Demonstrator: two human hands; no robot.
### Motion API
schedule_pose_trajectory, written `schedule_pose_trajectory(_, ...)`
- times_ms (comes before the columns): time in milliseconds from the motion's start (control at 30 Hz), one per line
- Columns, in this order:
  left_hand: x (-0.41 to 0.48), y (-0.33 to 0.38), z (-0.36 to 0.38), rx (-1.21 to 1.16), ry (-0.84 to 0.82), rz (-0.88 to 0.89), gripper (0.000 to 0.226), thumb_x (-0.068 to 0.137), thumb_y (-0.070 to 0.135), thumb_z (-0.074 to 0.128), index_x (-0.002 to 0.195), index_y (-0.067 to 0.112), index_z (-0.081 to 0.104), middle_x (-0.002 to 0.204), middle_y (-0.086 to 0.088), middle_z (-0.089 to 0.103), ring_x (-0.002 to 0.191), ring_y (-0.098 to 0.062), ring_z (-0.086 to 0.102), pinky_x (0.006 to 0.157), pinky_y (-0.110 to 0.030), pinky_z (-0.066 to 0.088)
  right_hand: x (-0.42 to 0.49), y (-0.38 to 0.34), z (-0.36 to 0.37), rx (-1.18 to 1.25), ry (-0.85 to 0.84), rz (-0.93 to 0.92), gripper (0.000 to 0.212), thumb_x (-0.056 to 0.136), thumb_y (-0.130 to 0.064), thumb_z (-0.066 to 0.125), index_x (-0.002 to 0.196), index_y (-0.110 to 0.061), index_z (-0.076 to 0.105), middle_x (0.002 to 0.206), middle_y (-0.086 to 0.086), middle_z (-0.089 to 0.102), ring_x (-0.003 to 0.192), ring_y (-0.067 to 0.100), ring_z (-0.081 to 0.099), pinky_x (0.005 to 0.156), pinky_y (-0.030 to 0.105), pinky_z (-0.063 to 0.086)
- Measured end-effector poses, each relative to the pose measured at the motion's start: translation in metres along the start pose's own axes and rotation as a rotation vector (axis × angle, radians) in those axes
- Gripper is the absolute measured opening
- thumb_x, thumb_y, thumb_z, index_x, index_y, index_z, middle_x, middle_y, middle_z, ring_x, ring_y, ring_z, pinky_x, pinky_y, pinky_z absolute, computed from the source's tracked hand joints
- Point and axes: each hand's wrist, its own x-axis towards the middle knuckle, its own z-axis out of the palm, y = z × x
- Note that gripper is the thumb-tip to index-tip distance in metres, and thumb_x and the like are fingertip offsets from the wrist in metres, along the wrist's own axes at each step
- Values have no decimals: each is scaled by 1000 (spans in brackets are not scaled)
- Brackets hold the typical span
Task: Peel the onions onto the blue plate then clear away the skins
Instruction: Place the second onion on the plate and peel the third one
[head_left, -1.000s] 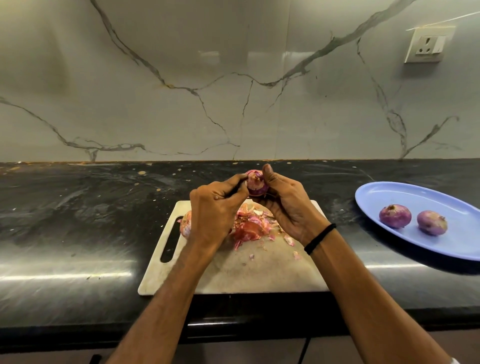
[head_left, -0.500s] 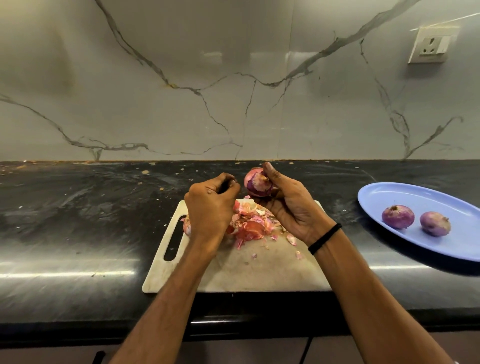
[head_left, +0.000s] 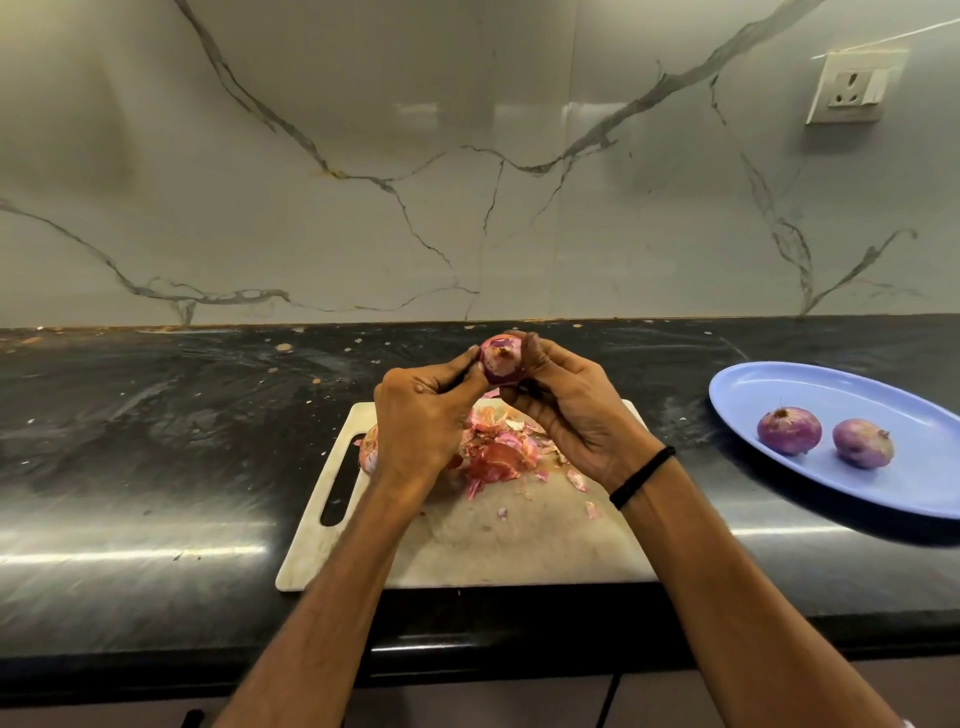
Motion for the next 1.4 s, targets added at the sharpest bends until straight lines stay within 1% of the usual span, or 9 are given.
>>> schedule_pose_trajectory(167,-1,2,2,-14,31,-28,27,80,19,80,105,10,75,91,4,75,77,1,72,71,-14,57,-2,0,2,46,-39,6,37,94,-11,58,129,1,60,120,19,69,102,25,71,78,29,60)
schedule_pose_trajectory(367,-5,2,6,12,102,22,27,79,16,82,104,10,74,87,14,69,74,12,67,68,-8,53,-3,4,6,113,-59,24,48,83,-14,64,128,1,60,119,20,68,104,28,70,81,34,61)
schedule_pose_trajectory(600,-8,2,4,119,163,138,30,80,12,81,108,12,72,84,22,63,68,23,59,66,-1,49,-4,6,7,84,-73,20,47,86,-17,61,129,0,60,119,20,69,102,28,71,79,32,61)
schedule_pose_trajectory(667,-9,3,4,94,167,133,32,81,13,79,110,16,67,82,29,60,69,22,60,65,-1,48,-4,6,7,79,-79,14,46,86,-19,61,128,0,60,119,20,69,102,28,71,79,32,61)
schedule_pose_trajectory(800,-5,1,5,45,152,123,25,87,18,76,110,8,72,82,30,61,72,19,63,65,-3,49,-4,2,7,55,-80,-7,44,84,-21,62,126,-6,63,122,18,68,106,29,69,85,36,60)
schedule_pose_trajectory(933,-5,1,4,26,98,155,30,88,23,74,114,9,72,97,15,70,84,10,68,73,-10,54,-4,2,6,48,-69,-7,47,84,-19,63,129,-2,61,125,21,65,113,35,66,91,49,57)
schedule_pose_trajectory(1033,-3,-2,3,63,82,192,30,90,22,72,119,13,70,98,21,68,82,5,69,73,-12,55,-3,3,5,60,-68,-10,49,84,-17,63,129,2,58,121,24,66,110,38,67,89,46,57)
schedule_pose_trajectory(1200,-3,-2,2,67,38,212,28,90,16,72,117,9,70,100,13,69,86,11,67,78,-10,54,-3,2,4,26,-52,-56,50,81,-19,65,127,0,59,117,19,69,105,30,70,83,33,60)
schedule_pose_trajectory(1400,-5,2,0,72,42,192,28,87,16,74,114,19,65,87,26,64,76,11,67,70,-8,53,-3,4,5,31,-56,-46,51,80,-20,65,128,-3,60,124,19,66,115,32,65,98,43,54)
